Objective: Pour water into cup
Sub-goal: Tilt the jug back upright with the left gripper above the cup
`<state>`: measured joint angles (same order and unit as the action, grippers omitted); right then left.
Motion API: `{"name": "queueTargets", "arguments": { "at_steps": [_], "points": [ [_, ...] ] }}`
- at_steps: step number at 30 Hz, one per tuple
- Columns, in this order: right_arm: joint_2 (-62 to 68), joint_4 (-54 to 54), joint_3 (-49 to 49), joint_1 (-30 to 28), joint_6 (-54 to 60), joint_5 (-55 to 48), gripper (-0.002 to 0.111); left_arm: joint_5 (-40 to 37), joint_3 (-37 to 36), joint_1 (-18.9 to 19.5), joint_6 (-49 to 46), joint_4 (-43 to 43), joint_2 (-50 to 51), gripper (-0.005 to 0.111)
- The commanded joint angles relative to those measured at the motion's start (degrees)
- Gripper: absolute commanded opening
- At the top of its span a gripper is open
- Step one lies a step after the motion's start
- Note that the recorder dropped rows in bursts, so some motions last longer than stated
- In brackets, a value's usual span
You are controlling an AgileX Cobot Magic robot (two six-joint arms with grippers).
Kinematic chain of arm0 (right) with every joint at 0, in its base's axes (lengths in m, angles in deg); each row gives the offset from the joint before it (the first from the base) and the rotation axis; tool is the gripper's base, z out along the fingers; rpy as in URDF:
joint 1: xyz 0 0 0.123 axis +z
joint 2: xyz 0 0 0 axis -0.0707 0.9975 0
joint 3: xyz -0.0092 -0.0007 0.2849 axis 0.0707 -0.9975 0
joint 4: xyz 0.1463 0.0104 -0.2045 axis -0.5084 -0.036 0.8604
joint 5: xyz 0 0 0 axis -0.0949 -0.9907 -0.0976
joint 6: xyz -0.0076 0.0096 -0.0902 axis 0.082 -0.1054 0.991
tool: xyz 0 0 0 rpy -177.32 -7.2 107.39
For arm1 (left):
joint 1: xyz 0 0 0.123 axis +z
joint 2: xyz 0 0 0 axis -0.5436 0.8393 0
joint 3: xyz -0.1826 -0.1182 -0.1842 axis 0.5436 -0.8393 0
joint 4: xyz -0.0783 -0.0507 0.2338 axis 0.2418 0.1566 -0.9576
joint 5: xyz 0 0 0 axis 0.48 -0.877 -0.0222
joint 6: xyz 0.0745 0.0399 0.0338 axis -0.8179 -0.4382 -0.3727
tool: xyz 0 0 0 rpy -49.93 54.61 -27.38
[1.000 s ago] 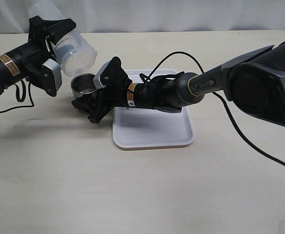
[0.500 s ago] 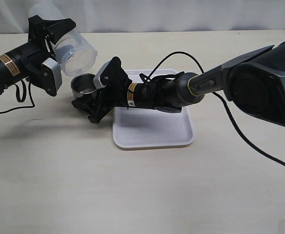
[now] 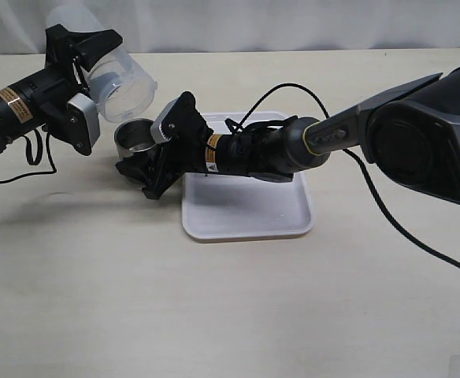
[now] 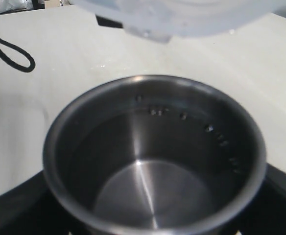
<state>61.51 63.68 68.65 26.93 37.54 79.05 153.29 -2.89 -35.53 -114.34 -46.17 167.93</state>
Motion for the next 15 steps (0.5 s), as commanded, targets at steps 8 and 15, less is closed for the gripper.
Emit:
{"name": "queueTargets", "arguments": {
  "at_steps": [8,15],
  "points": [
    [0.22,0.79,-0.24,-0.34,-0.09,-2.84,0.004,1.48,0.26,-0.1,5.27,0.31,-0.37,0.0],
    [0.22,0.79,-0.24,-0.34,-0.09,-2.84,0.004,1.48,0.26,-0.1,5.54,0.4,-0.37,0.0]
  ]
}}
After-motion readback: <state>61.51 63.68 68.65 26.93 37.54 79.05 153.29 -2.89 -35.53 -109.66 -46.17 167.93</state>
